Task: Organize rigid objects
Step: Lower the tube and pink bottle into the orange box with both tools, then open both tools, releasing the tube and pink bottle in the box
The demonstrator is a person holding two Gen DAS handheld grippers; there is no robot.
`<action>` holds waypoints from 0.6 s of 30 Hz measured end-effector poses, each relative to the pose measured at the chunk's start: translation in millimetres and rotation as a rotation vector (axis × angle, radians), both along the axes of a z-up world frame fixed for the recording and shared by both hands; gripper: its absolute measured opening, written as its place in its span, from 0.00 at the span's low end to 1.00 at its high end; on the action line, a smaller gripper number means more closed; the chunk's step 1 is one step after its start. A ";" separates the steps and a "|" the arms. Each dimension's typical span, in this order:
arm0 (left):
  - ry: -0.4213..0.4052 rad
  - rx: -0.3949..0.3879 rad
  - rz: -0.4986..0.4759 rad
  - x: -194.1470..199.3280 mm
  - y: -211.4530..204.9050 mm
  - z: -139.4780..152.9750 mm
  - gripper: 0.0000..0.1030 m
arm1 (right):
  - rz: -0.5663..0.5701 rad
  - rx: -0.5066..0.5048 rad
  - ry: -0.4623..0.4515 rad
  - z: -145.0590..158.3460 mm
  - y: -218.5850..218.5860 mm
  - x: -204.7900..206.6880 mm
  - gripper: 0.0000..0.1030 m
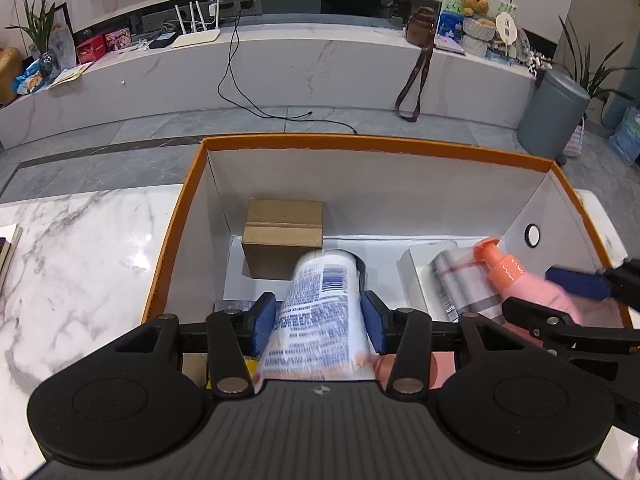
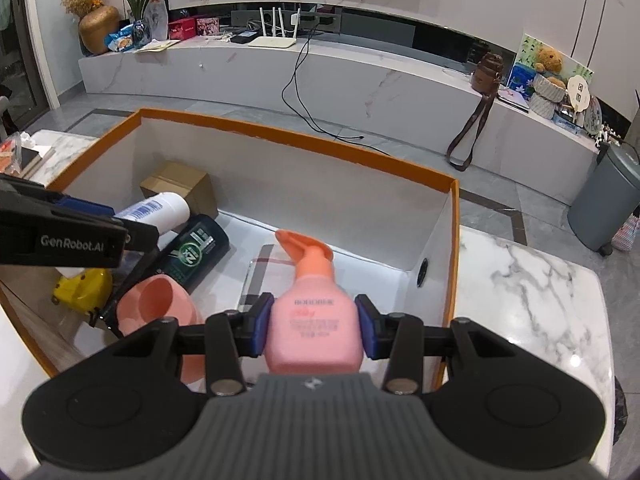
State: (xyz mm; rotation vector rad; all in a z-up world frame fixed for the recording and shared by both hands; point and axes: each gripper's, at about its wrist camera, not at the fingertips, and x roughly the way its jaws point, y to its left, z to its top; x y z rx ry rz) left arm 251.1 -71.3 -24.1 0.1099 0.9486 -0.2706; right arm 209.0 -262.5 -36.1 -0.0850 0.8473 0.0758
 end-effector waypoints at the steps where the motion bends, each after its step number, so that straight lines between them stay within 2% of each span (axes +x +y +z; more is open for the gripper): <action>1: -0.004 0.004 -0.004 -0.8 -1.4 0.6 0.52 | 0.001 -0.010 -0.004 0.3 0.8 -0.1 0.49; 3: -0.006 0.013 -0.007 -1.6 -3.6 1.5 0.55 | 0.003 -0.018 -0.009 0.7 0.6 -0.8 0.55; 18: -0.024 0.036 -0.016 -9.1 0.1 16.3 0.56 | 0.006 -0.004 -0.013 12.9 0.9 -8.1 0.55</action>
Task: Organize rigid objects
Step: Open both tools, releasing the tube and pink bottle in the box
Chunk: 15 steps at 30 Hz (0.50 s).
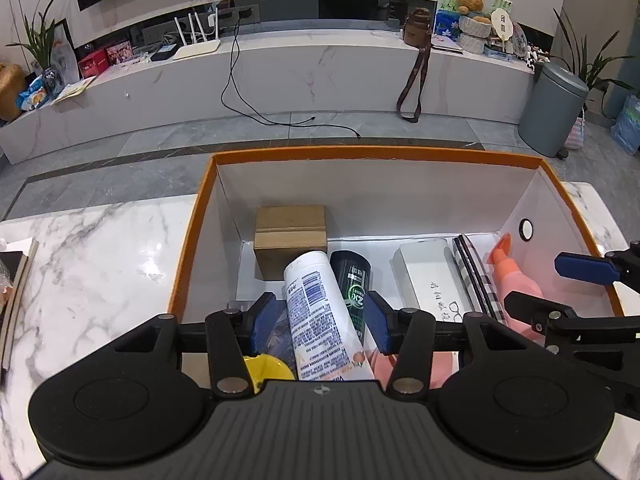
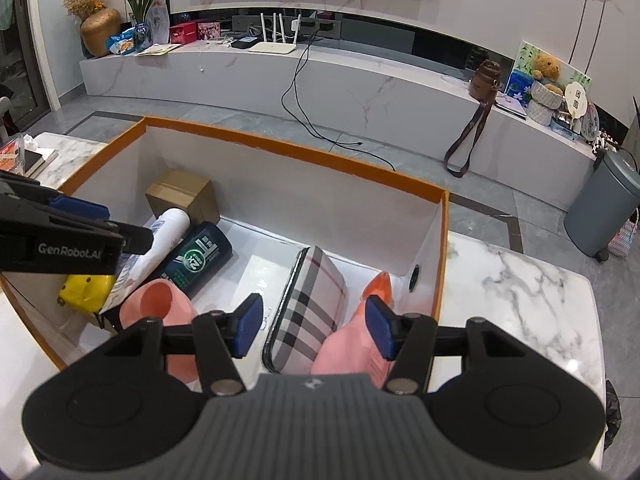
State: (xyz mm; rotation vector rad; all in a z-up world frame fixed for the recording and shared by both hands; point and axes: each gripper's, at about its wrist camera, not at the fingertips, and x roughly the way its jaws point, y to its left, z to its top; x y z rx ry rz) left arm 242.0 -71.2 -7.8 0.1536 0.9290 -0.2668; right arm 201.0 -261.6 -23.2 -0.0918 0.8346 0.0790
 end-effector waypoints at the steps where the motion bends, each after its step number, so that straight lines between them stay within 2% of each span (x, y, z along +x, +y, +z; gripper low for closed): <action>1: -0.002 0.003 -0.003 -1.2 -0.6 1.9 0.57 | 0.001 0.000 0.001 1.1 0.5 -0.9 0.55; 9: -0.040 0.020 -0.003 -21.2 2.6 16.5 0.68 | -0.010 0.026 -0.002 17.5 3.5 -11.8 0.61; 12: -0.068 0.011 -0.004 -31.5 6.2 24.1 0.75 | -0.018 0.029 -0.021 25.7 3.9 -18.8 0.72; 15: -0.095 -0.007 -0.002 -41.7 12.7 32.7 0.82 | -0.021 0.040 -0.033 33.9 4.9 -25.8 0.73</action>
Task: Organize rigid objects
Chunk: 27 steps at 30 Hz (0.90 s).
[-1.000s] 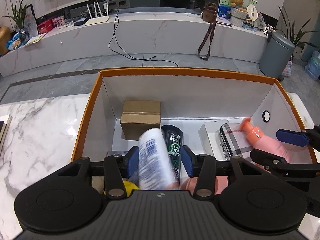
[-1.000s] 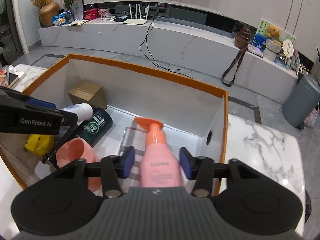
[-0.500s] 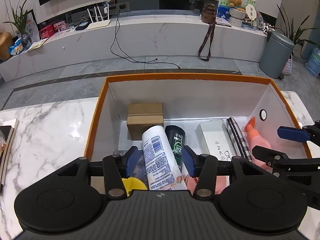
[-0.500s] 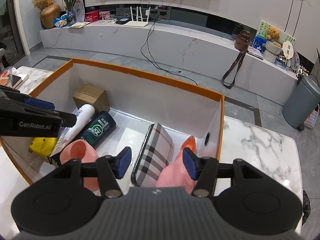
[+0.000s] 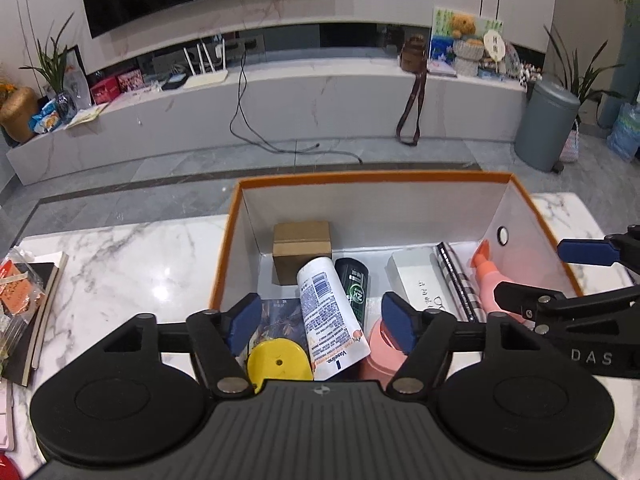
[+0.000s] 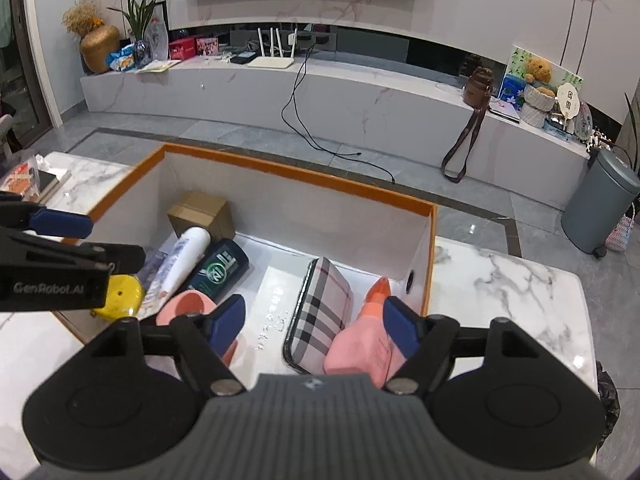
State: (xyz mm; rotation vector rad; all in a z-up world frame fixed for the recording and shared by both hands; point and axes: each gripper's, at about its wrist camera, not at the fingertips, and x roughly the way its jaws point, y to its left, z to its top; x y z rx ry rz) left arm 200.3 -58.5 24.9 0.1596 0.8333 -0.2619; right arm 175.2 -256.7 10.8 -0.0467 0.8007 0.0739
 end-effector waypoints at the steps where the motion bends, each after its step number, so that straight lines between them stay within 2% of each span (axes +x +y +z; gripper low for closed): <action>1: -0.006 -0.007 -0.001 -3.5 2.7 2.1 0.83 | -0.002 0.002 -0.004 2.4 0.3 -2.4 0.74; 5: -0.022 -0.031 -0.023 -17.5 10.0 8.9 0.90 | -0.005 0.005 -0.022 12.4 2.3 -13.3 0.80; 12: -0.020 0.028 -0.090 -46.1 8.0 10.9 0.92 | -0.019 -0.018 -0.058 31.4 10.5 -40.4 0.85; 15: -0.033 0.043 -0.070 -56.6 9.8 14.1 0.93 | -0.025 -0.025 -0.083 40.5 13.9 -54.9 0.95; 22: -0.042 0.013 -0.024 -71.5 20.3 24.3 0.93 | -0.065 -0.026 -0.086 48.5 17.1 -85.6 0.97; 27: -0.046 0.052 0.009 -75.2 21.7 25.8 0.93 | -0.100 -0.023 -0.080 45.9 21.3 -99.1 0.97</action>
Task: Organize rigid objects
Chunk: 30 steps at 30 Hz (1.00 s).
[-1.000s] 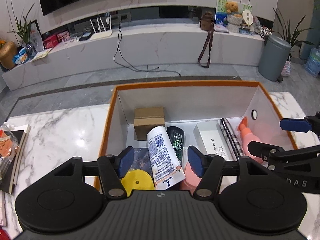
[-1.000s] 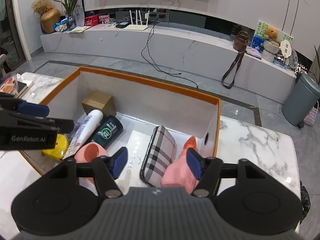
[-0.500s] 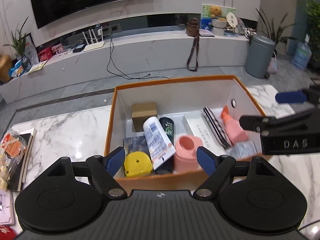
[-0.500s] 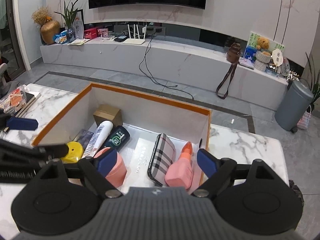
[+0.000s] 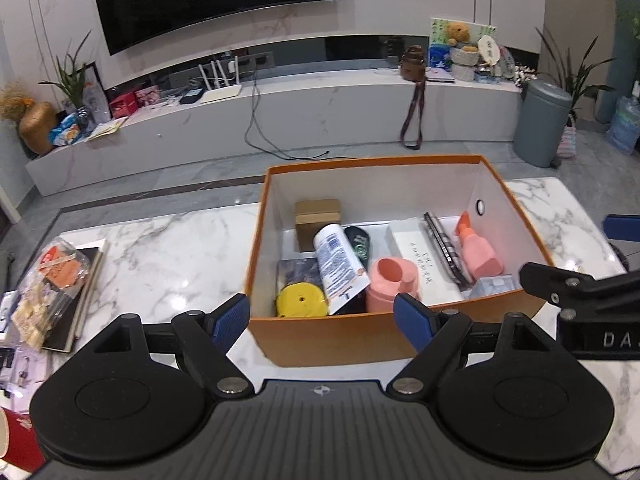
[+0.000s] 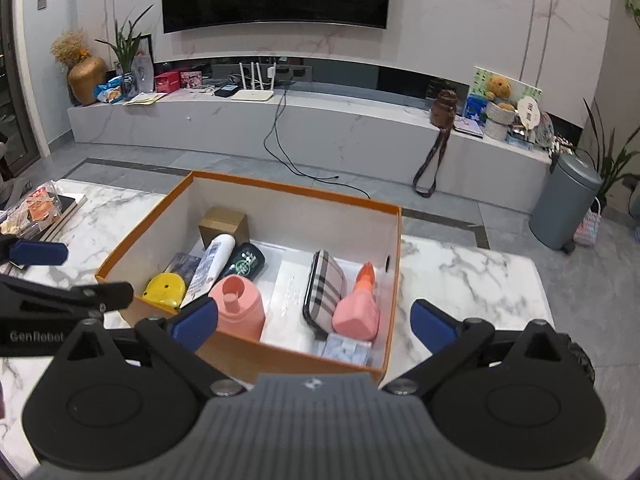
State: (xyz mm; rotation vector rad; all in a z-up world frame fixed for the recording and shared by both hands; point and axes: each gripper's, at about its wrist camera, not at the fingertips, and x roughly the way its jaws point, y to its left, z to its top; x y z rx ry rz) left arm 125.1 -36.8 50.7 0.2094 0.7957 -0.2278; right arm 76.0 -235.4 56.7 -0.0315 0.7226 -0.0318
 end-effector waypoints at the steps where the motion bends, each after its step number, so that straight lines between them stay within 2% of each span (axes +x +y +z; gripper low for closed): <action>1: 0.002 0.006 0.004 0.3 -0.4 -0.5 0.93 | -0.006 -0.010 0.001 -0.7 1.9 -1.7 0.97; 9: 0.031 0.027 0.014 3.7 1.4 -8.3 0.93 | -0.043 -0.035 0.024 -11.2 11.9 -0.1 0.97; 16: 0.041 0.056 0.011 7.2 -0.8 -13.9 0.93 | -0.023 -0.048 0.038 -17.1 21.2 6.6 0.97; 30: 0.051 0.055 0.001 6.2 -2.0 -15.5 0.93 | -0.020 -0.052 0.043 -19.3 22.2 6.1 0.97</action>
